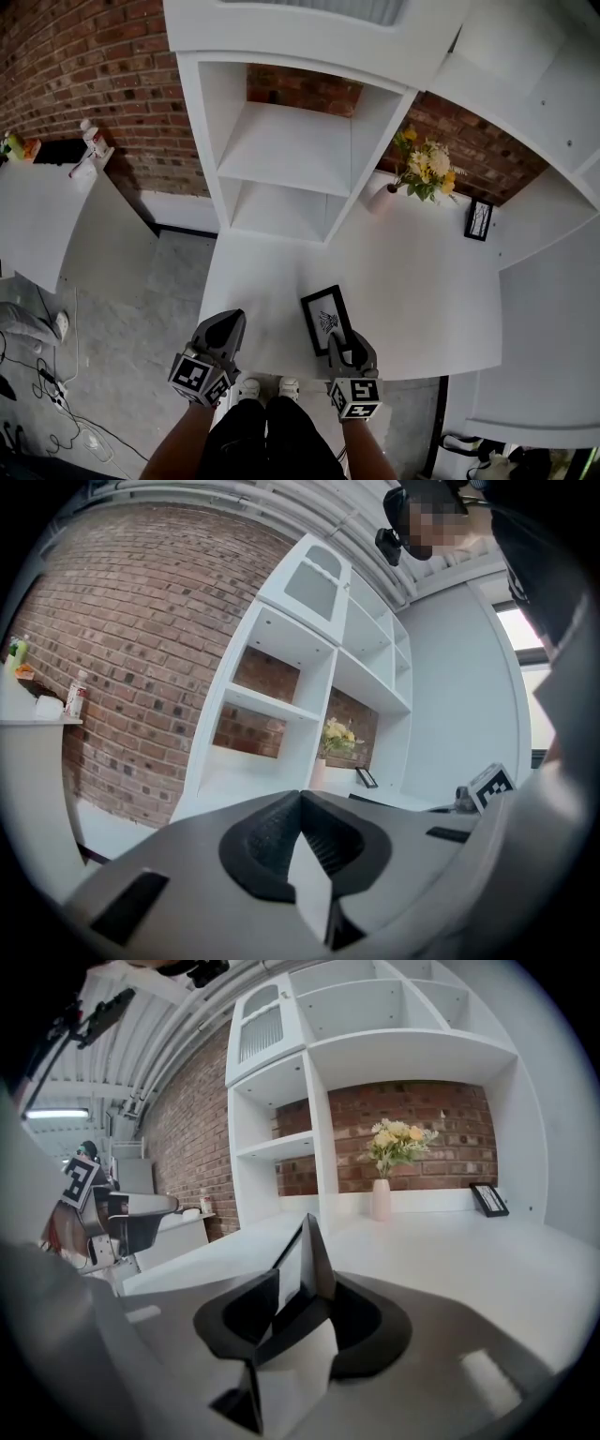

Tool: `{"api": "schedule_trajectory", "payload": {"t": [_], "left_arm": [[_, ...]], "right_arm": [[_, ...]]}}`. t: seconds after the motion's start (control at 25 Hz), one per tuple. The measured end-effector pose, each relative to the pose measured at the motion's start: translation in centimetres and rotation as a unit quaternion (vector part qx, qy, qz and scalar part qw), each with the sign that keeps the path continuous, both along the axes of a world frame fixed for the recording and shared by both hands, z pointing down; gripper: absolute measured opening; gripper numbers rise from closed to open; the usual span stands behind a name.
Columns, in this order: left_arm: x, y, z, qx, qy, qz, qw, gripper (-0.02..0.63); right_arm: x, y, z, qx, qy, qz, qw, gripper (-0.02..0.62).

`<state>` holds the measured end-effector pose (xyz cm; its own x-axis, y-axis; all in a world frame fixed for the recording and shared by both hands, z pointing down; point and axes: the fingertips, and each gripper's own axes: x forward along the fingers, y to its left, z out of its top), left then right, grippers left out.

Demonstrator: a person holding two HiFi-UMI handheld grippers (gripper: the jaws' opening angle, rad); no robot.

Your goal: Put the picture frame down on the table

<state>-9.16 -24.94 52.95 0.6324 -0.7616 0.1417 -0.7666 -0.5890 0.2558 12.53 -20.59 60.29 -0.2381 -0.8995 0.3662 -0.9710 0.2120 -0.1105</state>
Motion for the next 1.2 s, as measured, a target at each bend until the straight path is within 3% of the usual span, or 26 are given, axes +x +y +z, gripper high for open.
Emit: {"api": "schedule_trajectory", "payload": {"t": [0.44,0.64,1.2], "left_arm": [[-0.6,0.2,-0.6,0.005,-0.002,-0.014,0.9999,-0.005],[-1.4,0.1,-1.1,0.008,-0.002,-0.025,0.9997,-0.003],[-3.1,0.1,-1.4,0.016,-0.001,-0.041,0.9990,-0.003]], "right_arm": [[-0.1,-1.4,1.7,-0.053,-0.015,0.007,0.998,0.179],[-1.5,-1.8,3.3,-0.092,-0.010,-0.002,0.996,0.227],[-2.7,-2.3,4.6,-0.133,-0.031,-0.004,0.991,0.238]]}}
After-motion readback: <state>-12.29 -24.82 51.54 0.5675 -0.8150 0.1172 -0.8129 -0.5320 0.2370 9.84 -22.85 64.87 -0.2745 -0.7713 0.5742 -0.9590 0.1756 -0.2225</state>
